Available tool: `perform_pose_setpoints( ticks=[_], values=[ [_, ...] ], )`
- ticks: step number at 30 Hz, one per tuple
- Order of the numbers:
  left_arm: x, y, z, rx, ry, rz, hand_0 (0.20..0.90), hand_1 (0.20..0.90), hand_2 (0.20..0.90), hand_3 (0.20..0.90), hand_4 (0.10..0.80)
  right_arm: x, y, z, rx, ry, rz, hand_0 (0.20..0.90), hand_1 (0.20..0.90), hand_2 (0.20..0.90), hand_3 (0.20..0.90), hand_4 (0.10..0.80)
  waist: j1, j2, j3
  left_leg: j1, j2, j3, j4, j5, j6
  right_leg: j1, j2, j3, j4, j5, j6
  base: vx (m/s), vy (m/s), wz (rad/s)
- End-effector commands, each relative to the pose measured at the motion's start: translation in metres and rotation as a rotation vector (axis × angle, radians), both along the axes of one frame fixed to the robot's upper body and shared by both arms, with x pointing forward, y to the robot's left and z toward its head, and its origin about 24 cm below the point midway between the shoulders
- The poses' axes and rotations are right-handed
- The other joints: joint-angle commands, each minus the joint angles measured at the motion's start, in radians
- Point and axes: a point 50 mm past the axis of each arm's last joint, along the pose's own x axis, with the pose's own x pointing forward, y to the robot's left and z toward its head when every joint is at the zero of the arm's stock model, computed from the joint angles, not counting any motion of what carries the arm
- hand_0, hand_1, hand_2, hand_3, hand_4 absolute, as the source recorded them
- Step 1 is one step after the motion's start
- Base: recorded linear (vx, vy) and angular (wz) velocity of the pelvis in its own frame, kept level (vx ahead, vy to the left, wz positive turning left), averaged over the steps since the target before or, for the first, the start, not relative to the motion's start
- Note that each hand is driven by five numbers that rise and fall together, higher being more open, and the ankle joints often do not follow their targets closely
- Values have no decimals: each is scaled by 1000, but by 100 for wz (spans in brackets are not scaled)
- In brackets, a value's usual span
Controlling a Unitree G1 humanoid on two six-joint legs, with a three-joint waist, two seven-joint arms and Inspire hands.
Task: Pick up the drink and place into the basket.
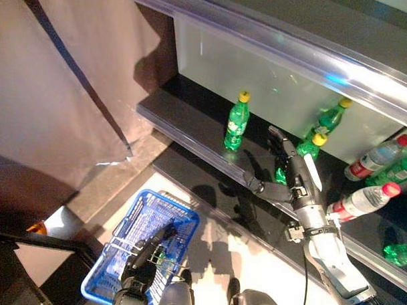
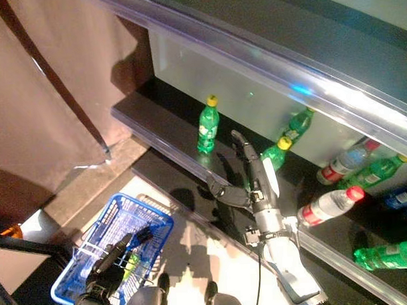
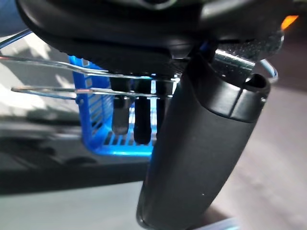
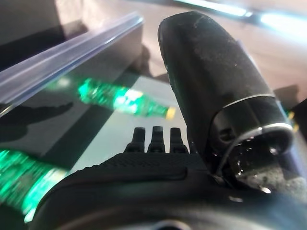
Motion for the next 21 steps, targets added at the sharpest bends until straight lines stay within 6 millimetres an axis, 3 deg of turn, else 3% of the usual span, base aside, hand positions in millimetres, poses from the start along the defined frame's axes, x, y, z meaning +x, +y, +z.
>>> perform_pose_setpoints(
  ticks=[1,3,8,14,21],
  values=[
    [36,-11,57,28,-423,-98,300,300,300,200,100,3,1,43,2,-250,39,900,900,900,900,800,-9,27,-93,-63,57,-61,-182,141,-29,39,85,11,-70,49,-4,114,187,-22],
    [37,-10,58,34,-421,-103,300,300,300,200,100,-2,-2,48,19,-273,39,900,900,900,900,800,-24,31,-95,-37,71,-30,-212,103,-28,33,66,1,-53,37,7,101,176,-5],
    [42,-13,60,62,-433,-152,300,300,300,200,100,-9,-6,54,56,-332,20,900,900,900,900,800,-38,35,-99,4,54,-18,-215,50,-32,20,24,-27,-54,46,23,73,114,-7],
    [44,-16,60,62,-427,-169,300,300,300,200,100,-6,-2,67,78,-428,-32,900,900,900,900,800,-30,39,-86,16,39,-18,-206,34,-28,36,15,-31,-88,65,29,2,7,0],
    [36,-19,53,57,-400,-182,300,300,300,200,100,-14,-14,78,128,-577,-244,900,900,900,900,800,-30,47,-98,29,48,-11,-226,35,-32,61,22,-22,-126,71,32,11,-46,-3]
  ],
)
